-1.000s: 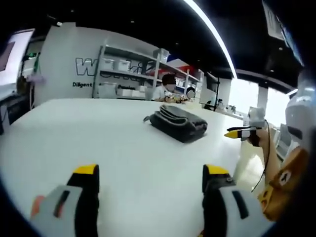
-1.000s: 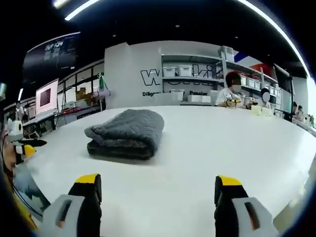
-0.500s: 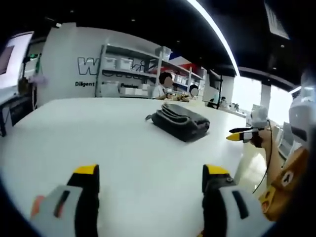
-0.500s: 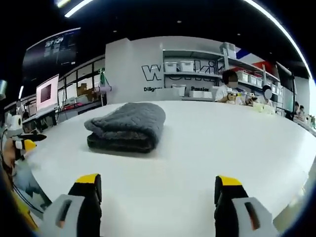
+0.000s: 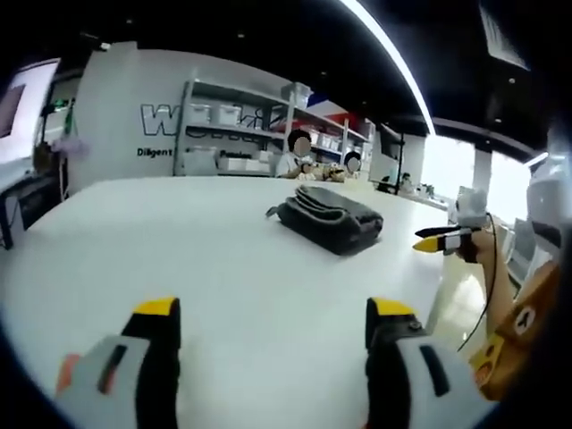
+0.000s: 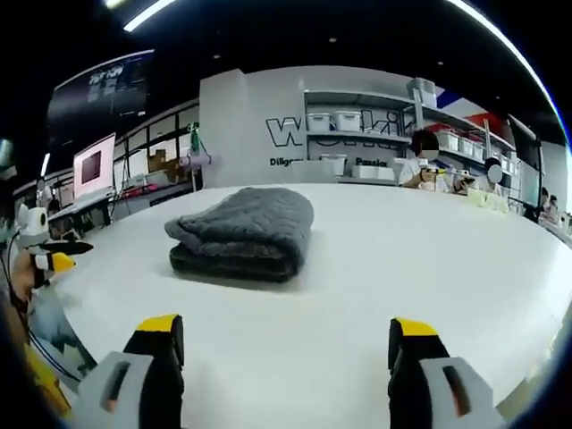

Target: Fold the towel on the table until its edges align and the towel forms a compact rectangular stack.

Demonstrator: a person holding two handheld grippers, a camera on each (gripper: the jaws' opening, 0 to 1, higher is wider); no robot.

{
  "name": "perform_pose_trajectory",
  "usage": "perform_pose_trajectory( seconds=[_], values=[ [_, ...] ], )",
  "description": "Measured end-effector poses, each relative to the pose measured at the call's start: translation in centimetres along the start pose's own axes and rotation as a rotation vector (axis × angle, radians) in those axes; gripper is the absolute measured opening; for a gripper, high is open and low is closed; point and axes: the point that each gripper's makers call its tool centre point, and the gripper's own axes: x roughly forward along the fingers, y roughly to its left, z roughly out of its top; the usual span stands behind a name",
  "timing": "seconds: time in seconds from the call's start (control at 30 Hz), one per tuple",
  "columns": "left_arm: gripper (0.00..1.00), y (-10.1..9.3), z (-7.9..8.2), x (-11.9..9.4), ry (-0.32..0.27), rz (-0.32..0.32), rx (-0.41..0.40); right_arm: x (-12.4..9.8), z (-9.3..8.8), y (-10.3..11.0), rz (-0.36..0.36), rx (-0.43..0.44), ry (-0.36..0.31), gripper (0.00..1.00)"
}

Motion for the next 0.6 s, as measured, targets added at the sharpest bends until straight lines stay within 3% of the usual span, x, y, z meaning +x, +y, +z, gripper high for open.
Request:
perform_pose_trajectory(
  seconds=[0.27,0.6],
  values=[
    [0.90,0.03,0.99,0.35,-0.028,0.003,0.011,-0.21,0.32,0.62,0.012,-0.001,-0.011,0.99],
    [0.90,-0.04,0.94,0.24,-0.025,0.000,0.023,-0.68,0.04,0.25,-0.005,0.015,-0.014,0.99]
  ],
)
